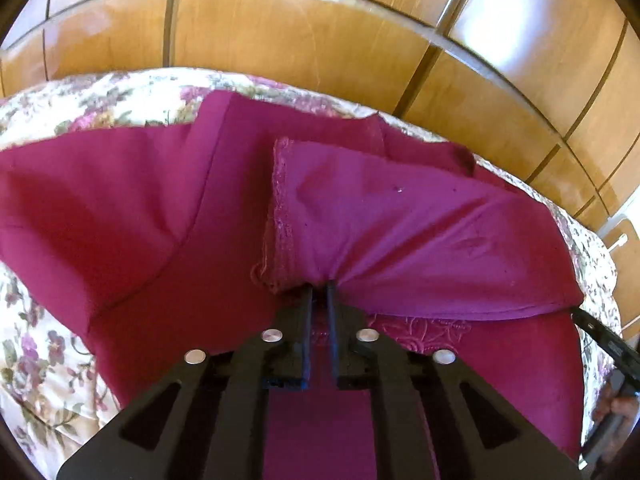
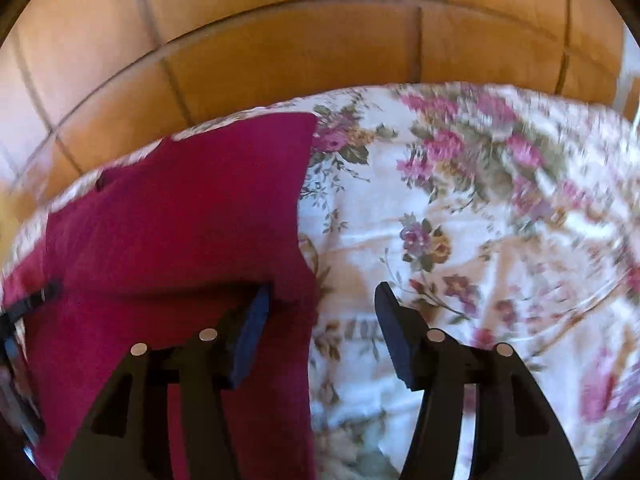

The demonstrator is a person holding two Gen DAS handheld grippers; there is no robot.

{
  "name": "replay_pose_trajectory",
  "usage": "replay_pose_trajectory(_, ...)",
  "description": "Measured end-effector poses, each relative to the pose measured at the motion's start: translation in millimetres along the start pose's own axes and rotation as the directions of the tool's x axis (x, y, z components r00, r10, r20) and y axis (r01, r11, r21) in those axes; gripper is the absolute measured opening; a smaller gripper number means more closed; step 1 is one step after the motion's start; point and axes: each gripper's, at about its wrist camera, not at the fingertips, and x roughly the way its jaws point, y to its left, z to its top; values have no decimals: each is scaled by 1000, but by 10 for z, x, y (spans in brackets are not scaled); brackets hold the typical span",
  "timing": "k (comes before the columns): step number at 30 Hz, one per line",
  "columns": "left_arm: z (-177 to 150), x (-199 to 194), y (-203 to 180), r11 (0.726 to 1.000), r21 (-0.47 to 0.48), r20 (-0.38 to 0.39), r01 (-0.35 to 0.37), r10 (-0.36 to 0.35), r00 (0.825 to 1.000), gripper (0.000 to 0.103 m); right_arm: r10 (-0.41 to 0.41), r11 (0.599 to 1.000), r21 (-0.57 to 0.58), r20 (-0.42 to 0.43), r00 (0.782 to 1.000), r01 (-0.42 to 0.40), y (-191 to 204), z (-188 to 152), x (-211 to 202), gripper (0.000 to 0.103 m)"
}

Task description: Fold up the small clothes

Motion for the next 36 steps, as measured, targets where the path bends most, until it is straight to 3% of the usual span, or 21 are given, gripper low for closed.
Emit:
replay_pose_trajectory(4,33,-131,-33,1000,9,39,5,-5,999,10,43,997,-64,89,995,-38,187,121,-351,62)
replay_pose_trajectory(8,63,0,-85,998,28,1,-53,53,999,10,98,991,-101,110,989,-87,546,332,-248,66)
replay_pose_trajectory(10,50,56,-109,997,42,0,-70,71,998,11,88,991,-105,63,994,-81,712,392,40,67)
replay_pose_trajectory(13,47,24,-112,997,31,-1,-74,74,997,14,10,994,-111,-49,999,-15,818,291,576,70)
replay_pose_trajectory(14,39,-8,-105,998,19,-3,-64,64,998,24,0,992,-126,-46,999,-6,825,227,658,74)
replay_pose_trajectory(15,17,-46,-91,999,11,-4,-45,45,999,40,-3,989,-150,16,1000,5,841,144,667,75)
replay_pose_trajectory(17,-33,-128,-70,997,0,11,-82,82,997,73,-3,991,-134,42,999,9,823,104,637,76)
replay_pose_trajectory(19,-90,-275,7,997,-39,40,-74,75,996,75,-18,990,-140,44,999,24,836,92,656,77)
replay_pose_trajectory(23,-216,-617,335,984,-178,84,9,6,996,75,-28,989,-145,47,998,35,844,77,666,79)
replay_pose_trajectory(27,-367,-1026,876,951,-307,160,33,17,987,75,-23,989,-144,52,998,30,848,77,648,79)
replay_pose_trajectory(30,-436,-1228,1320,916,-401,185,-8,89,979,75,-35,987,-152,58,998,43,871,86,646,79)
replay_pose_trajectory(33,-469,-1470,1916,849,-523,209,-69,206,956,75,-47,986,-159,65,997,57,885,78,633,80)
replay_pose_trajectory(36,-419,-1634,2417,790,-605,204,-103,279,938,75,-55,984,-163,67,996,66,886,78,638,80)
